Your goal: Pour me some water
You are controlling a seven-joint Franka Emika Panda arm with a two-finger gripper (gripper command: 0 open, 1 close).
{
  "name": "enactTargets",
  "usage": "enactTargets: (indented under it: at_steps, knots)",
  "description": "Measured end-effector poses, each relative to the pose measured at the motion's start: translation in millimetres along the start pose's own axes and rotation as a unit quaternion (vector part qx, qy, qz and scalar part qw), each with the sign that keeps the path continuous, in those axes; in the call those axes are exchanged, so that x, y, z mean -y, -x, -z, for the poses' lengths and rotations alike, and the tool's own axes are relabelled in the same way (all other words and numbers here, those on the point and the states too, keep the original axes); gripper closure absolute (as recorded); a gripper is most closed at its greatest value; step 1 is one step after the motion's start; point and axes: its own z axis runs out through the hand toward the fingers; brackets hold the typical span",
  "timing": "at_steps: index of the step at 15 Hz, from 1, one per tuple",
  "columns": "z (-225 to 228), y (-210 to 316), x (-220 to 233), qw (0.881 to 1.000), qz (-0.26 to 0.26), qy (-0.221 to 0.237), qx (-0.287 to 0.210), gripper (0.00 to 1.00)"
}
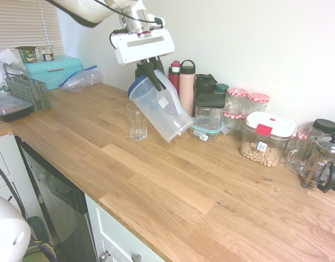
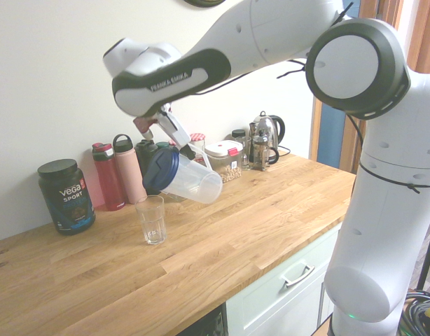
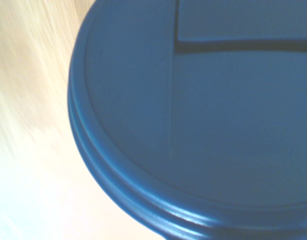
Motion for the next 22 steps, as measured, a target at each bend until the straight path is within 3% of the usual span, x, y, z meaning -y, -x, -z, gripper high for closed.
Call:
enactTargets:
  at_steps: [5, 8, 10, 14, 18, 22]
  knots:
    - [31, 46, -25, 0.988, -0.117, -0.095, -0.021, 1.00]
    - [12, 59, -63, 0.972, -0.190, -0.135, -0.027, 1.00]
    - [-9, 94, -102, 0.956, -0.244, -0.162, -0.026, 1.00]
    - [-61, 178, -146, 0.911, -0.353, -0.213, -0.035, 1.00]
    - [-116, 179, -144, 0.857, -0.450, -0.246, -0.060, 1.00]
    - [-138, 180, -154, 0.797, -0.537, -0.257, -0.101, 1.00]
